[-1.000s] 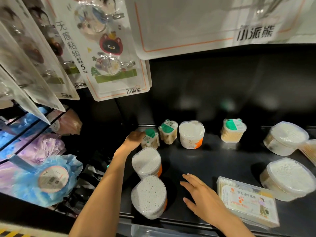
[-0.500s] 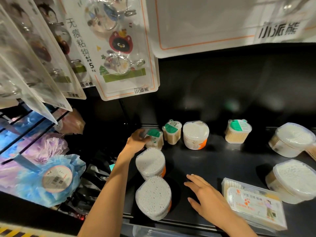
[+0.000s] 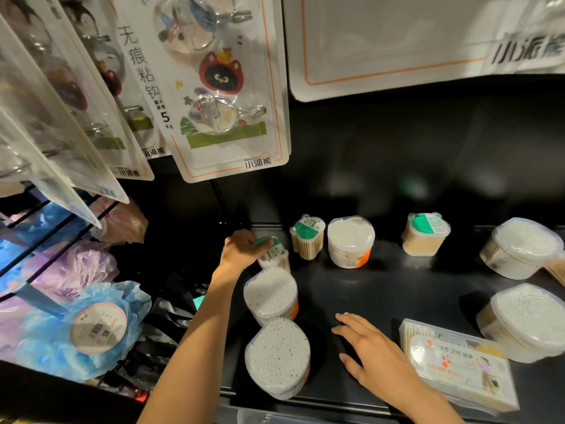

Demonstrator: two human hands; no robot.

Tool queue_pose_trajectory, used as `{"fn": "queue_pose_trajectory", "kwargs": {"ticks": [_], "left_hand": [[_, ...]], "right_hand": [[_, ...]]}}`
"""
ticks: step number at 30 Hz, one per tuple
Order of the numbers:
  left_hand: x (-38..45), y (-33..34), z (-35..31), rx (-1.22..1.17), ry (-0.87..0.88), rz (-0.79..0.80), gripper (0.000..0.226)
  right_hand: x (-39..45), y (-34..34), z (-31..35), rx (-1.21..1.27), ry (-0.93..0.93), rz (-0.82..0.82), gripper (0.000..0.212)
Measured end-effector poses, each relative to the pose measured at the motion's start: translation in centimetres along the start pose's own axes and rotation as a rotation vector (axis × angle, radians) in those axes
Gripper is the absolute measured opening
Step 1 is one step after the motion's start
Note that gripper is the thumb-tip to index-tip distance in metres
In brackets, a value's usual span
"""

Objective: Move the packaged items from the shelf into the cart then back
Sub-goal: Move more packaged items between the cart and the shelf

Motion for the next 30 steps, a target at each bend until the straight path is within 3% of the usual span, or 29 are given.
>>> {"fn": "queue_pose_trajectory", "kwargs": {"ticks": [2, 4, 8, 10, 17, 25, 30], "left_hand": [[0.0, 0.0, 1.1, 0.03, -0.035, 0.012, 0.047], [-0.6, 0.0, 1.4, -0.222, -0.003, 0.142, 0.023], [-1.7, 0.0, 1.9, -0.633, 0.097, 0.425, 0.058], [-1.2, 0.3, 2.1, -0.696, 0.096, 0.407, 0.056], [-0.3, 0.6, 3.0, -0.559, 0.087, 0.087, 0.043], [-2.4, 1.0, 5.2, -0.832, -0.005, 0.298, 0.057], [-2.5, 0.9, 6.3, -0.909, -0.014, 0.314, 0.096]], "right_hand": [[0.0, 0.0, 0.0, -0.001, 0.009, -0.001, 0.05], [0.0, 0.0, 0.1, -0.006, 0.011, -0.013, 0.049], [-0.1, 0.0, 0.2, 0.01, 0.012, -0.024, 0.049], [-0.1, 0.0, 0.3, 0.022, 0.009, -0.045, 0.049], [0.0, -0.1, 0.3, 0.014, 0.013, -0.023, 0.051], [5.6, -1.8, 1.9, 0.318, 0.117, -0.076, 0.057], [11.2, -2.4, 3.1, 0.516, 0.254, -0.206, 0.054]]}}
Point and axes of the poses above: each hand's wrist, its own x-axis towards the middle knuckle, its own y-axis out of the palm, z = x × y, the point moved 2 cm from there along x, towards the middle knuckle, and after that the axes turned 9 degrees about y, right-handed, at the moved point
